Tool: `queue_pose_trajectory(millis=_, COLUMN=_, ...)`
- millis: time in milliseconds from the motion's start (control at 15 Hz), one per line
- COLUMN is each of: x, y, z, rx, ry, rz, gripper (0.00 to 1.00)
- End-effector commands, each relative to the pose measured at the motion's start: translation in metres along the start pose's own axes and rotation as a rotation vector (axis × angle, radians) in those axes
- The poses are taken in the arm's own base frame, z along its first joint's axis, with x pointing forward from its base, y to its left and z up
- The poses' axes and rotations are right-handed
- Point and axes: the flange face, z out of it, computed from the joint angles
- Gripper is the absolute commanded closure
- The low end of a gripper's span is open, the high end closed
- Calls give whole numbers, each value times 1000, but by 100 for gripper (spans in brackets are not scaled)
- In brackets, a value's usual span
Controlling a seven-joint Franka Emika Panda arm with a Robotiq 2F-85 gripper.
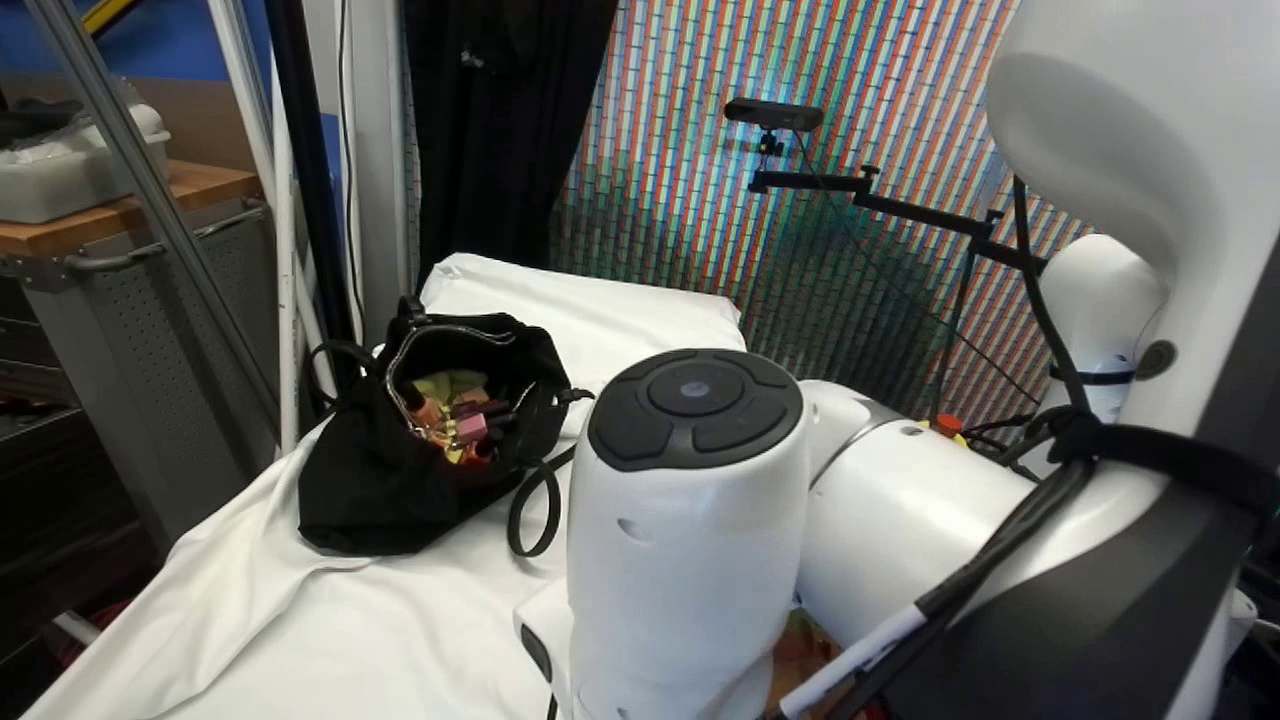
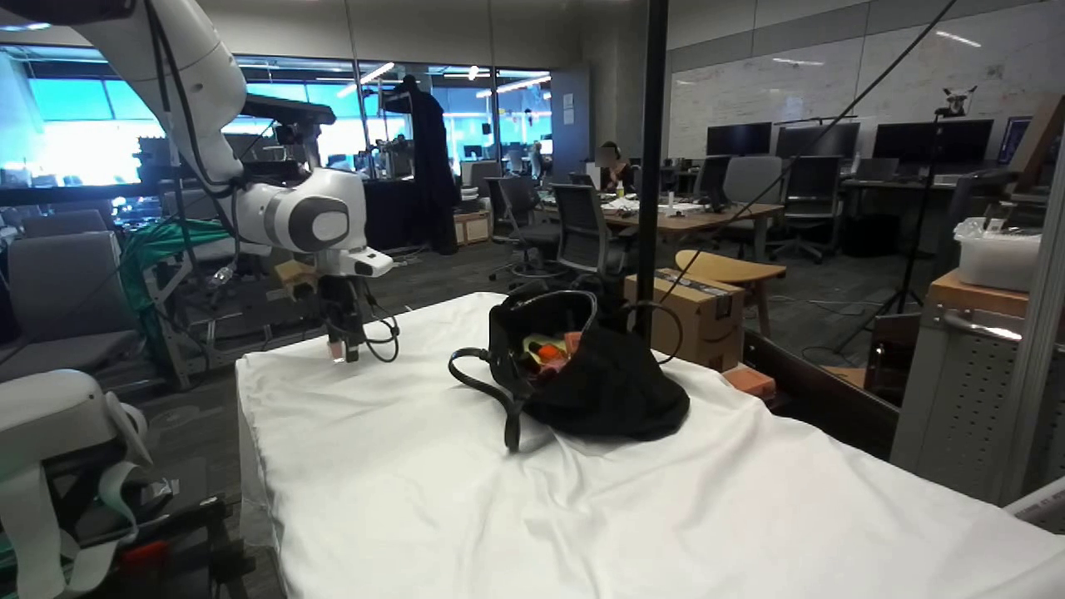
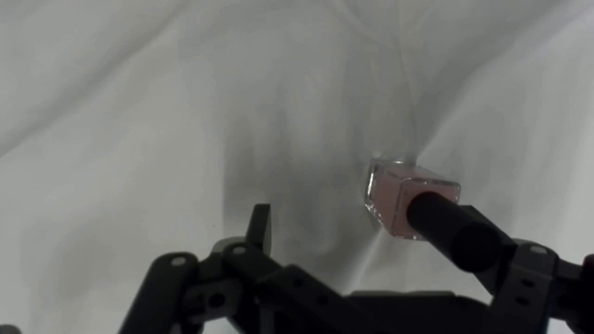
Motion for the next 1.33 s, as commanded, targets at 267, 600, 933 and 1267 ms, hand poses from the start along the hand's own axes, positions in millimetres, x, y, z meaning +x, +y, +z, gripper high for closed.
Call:
queue_pose_trajectory(millis=267, x=7, y=0, z=10, rx=77, ry=-36, rz=-58, gripper=0)
queue_pose_trajectory(millis=600, x=7, y=-5, z=16, rx=84, ry=-51, rz=-78, gripper=0)
queue_pose_trajectory(millis=933, x=0, y=-22, z=6, rx=47, ry=-27, rz=-111, gripper=0)
queue_pose_trajectory(millis=1267, x=-8, y=-41, z=-4, rx=-9, ry=11, rz=-137, gripper=0)
